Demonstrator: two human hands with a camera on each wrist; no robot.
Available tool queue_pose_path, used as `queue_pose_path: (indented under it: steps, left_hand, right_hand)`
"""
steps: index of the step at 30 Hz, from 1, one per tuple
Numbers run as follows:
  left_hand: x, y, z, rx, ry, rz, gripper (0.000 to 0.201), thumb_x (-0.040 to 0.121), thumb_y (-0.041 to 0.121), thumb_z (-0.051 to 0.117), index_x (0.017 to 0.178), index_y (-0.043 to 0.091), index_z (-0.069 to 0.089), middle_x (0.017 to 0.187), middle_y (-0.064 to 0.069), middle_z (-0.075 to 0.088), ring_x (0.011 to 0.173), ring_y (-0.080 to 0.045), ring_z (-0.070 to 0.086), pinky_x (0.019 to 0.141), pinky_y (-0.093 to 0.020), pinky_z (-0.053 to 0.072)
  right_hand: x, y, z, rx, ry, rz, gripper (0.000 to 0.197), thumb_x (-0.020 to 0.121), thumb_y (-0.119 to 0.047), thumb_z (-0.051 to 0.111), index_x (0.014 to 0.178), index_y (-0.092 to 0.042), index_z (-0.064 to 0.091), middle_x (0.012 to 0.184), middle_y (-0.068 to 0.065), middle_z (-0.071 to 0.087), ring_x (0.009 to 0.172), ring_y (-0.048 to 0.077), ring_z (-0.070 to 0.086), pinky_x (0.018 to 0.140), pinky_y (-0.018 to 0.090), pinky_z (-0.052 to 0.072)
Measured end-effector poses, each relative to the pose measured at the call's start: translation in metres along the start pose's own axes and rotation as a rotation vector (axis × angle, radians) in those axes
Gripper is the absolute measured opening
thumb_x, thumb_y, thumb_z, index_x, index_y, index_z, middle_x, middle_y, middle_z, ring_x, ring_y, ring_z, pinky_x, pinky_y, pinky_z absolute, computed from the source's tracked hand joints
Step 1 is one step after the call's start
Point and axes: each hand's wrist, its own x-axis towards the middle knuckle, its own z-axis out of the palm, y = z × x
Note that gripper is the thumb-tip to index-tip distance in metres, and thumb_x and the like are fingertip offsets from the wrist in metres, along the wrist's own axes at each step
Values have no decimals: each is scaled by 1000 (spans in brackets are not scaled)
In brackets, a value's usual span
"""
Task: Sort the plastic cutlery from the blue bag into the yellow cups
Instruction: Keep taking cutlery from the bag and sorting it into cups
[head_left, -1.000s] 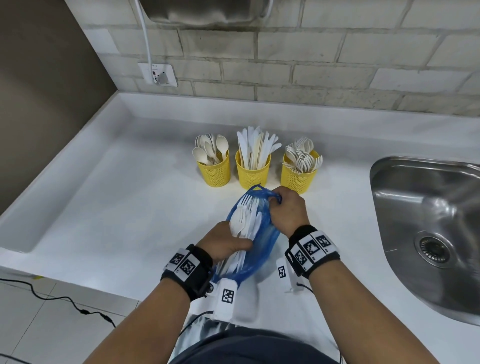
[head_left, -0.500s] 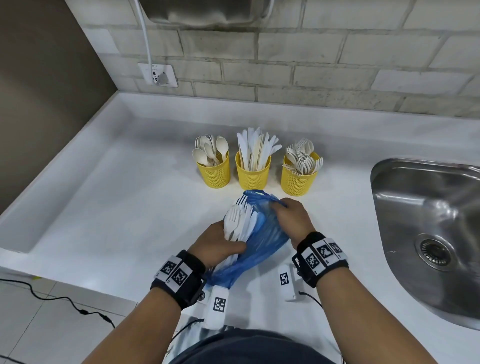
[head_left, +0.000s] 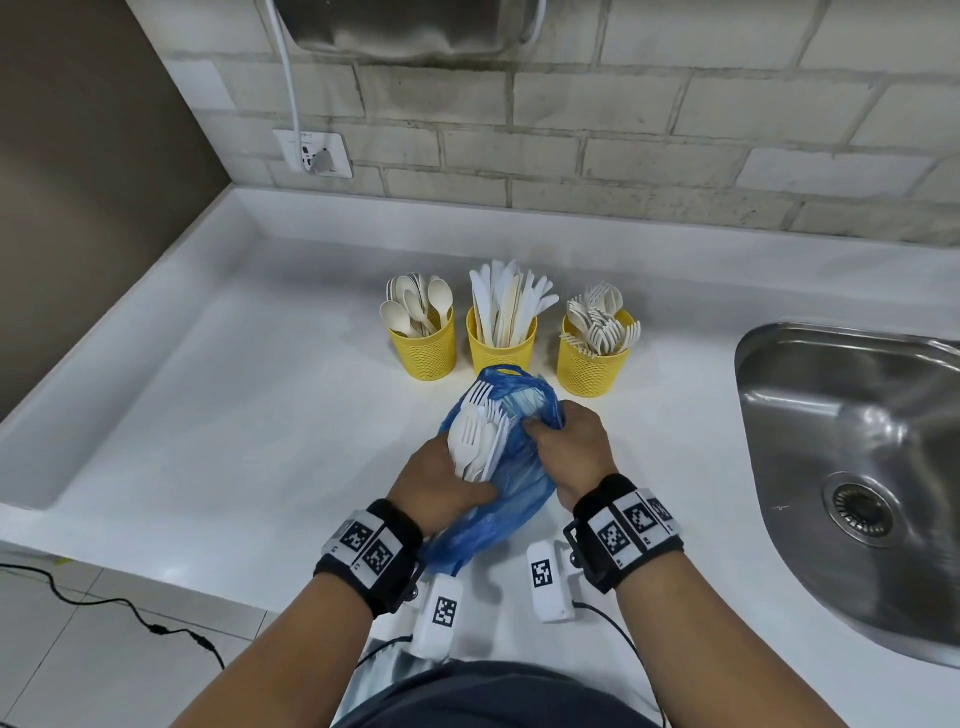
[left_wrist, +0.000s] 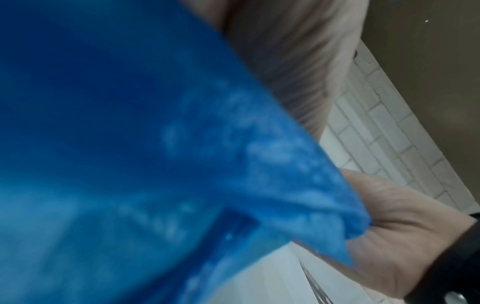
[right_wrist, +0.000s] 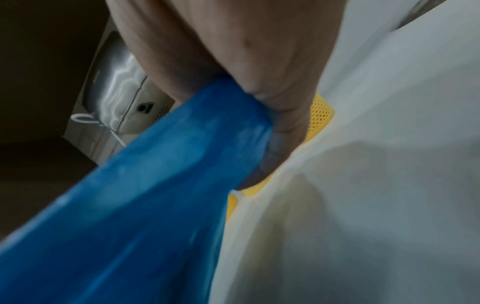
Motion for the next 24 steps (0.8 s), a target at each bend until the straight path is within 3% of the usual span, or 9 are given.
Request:
queue_pose_path:
  steps: [3,6,10,12,15,17,19,21,24]
  left_hand:
    - [-3,3,0,-19,-2,23,49,58,28,72,106,26,65,96,7,73,91,-14,68,76,-28,52]
    - [-4,7,2,-110,-10,80,55,64,14,75,116,28,64,105,9,74,99,-8,68,86,-24,55]
    - [-6,7,1,-155,-5,42,37,74,-4,74,100,23,68,81,16,72,72,4,63,66,-11,50]
    - [-7,2,-2,-140,-22,18,31,73,2,77,97,19,70,82,10,74,73,-2,64,68,-18,52]
    - [-10,-3,-7,-124,-57,-17,27,70,8,76,96,15,72,87,2,77,77,-12,67,74,-29,55]
    - [-11,-5,-9,-117,-78,-36,29,71,7,75,98,15,72,88,1,77,76,-10,67,72,-25,55]
    - [-12,-4,-11,-102,-101,-47,29,75,0,73,98,16,72,83,7,75,70,-3,65,65,-16,53]
    - [-13,-3,-12,-100,-128,-48,30,76,-3,71,99,17,72,81,10,74,67,1,65,64,-15,53]
    - [-16,-1,-12,-99,-147,-43,31,75,0,74,100,17,72,86,7,76,73,-4,68,70,-21,56]
  right_hand:
    - [3,-2,-2,91,25,83,14,85,-6,71,90,5,65,95,28,72,92,47,71,83,61,59]
    - [5,0,0,168,-23,197,4,90,0,67,93,2,65,98,27,72,90,40,72,88,55,58]
    - [9,9,2,267,-30,294,22,91,4,59,113,8,63,111,30,70,98,41,70,93,55,58]
    - [9,11,1,273,8,279,20,91,8,52,110,10,60,103,27,67,91,37,67,85,50,57]
    - [5,9,-1,222,50,185,18,87,-1,56,103,-6,61,103,20,70,88,34,69,82,47,58]
    - [0,3,-3,192,-18,94,31,74,-13,64,105,-14,64,105,16,74,90,31,72,83,47,59]
    - [-1,-4,-4,174,-150,24,33,76,-12,72,108,-16,67,104,12,75,90,25,73,83,42,59]
    - [-1,-14,-6,101,-237,-47,20,87,-1,71,104,-12,72,97,11,77,83,22,72,78,37,59]
    - [5,-20,-5,3,-168,-100,7,89,0,63,88,4,69,71,11,65,63,20,60,63,33,49]
